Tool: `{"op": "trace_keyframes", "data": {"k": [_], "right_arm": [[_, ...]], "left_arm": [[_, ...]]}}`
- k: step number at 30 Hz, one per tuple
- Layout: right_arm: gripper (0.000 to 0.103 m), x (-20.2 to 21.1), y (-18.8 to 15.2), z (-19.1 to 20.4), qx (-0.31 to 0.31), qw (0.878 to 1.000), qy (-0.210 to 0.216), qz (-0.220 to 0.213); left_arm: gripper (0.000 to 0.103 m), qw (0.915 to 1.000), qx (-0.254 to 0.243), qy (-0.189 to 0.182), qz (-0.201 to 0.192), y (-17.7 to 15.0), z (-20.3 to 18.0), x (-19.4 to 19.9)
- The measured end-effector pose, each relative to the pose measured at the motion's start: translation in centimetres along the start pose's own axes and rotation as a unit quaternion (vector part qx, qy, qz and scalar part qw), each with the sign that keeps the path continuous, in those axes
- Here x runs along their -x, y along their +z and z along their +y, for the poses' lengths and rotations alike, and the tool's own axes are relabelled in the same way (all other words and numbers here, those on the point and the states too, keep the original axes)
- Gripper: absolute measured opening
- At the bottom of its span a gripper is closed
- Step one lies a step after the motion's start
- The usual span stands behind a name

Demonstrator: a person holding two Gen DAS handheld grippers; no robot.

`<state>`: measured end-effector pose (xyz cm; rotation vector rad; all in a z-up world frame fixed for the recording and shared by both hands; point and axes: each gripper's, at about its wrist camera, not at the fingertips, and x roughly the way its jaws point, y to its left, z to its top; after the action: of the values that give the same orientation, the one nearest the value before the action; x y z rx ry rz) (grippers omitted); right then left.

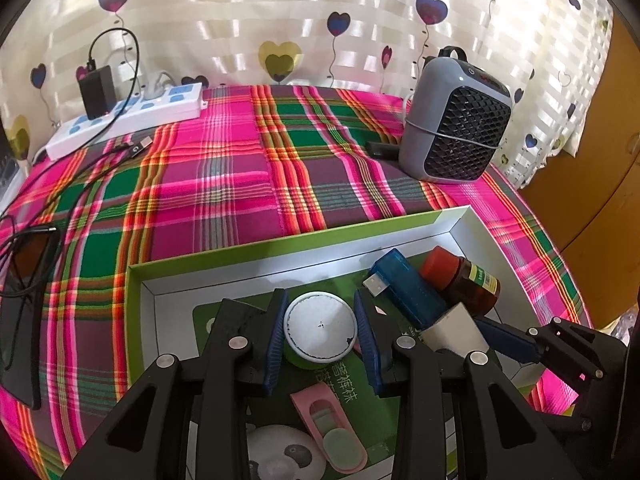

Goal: Organize rigid objects
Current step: 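Lower the suction cup into the box with the left tool while the right tool lowers the charger, then open the left tool on the suction cup while the right tool releases the charger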

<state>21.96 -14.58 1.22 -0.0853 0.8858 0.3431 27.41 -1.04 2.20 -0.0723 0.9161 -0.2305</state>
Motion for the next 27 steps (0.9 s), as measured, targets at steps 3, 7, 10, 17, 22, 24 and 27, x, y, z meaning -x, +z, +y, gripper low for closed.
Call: {"op": "trace_keyframes", "data": {"k": [3, 7, 10, 17, 22, 24, 27], "right_arm": [[0.034, 0.0, 0.0, 0.1, 0.001, 1.0, -0.001, 0.0], [0.034, 0.0, 0.0, 0.1, 0.001, 1.0, -0.001, 0.0], [0.035, 0.0, 0.0, 0.1, 0.001, 1.0, -0.001, 0.0], [0.035, 0.1, 0.0, 0.2, -0.002, 1.0, -0.001, 0.001], [0.04, 0.3, -0.2, -0.1, -0.009, 1.0, -0.001, -0.002], [0.045, 0.4, -0.2, -0.2, -0.011, 1.0, -0.004, -0.004], [0.045, 0.7, -0.2, -0.2, -0.016, 1.0, -0.004, -0.008]], "left_arm": [[0.032, 1.0, 0.0, 0.001, 0.0, 0.0, 0.0, 0.0], [0.033, 1.0, -0.003, 0.002, -0.001, 0.0, 0.1, 0.0], [0.034, 1.0, -0.003, 0.005, -0.001, -0.1, 0.1, 0.0], [0.038, 1.0, -0.005, 0.006, -0.004, -0.1, 0.0, 0.2], [0.038, 0.9999, -0.007, 0.008, -0.011, -0.3, -0.2, 0.9], [0.039, 0.9998, -0.009, 0.009, -0.014, -0.4, -0.3, 1.2], [0.039, 0.9998, -0.008, 0.008, -0.018, -0.6, -0.4, 1.7]]}}
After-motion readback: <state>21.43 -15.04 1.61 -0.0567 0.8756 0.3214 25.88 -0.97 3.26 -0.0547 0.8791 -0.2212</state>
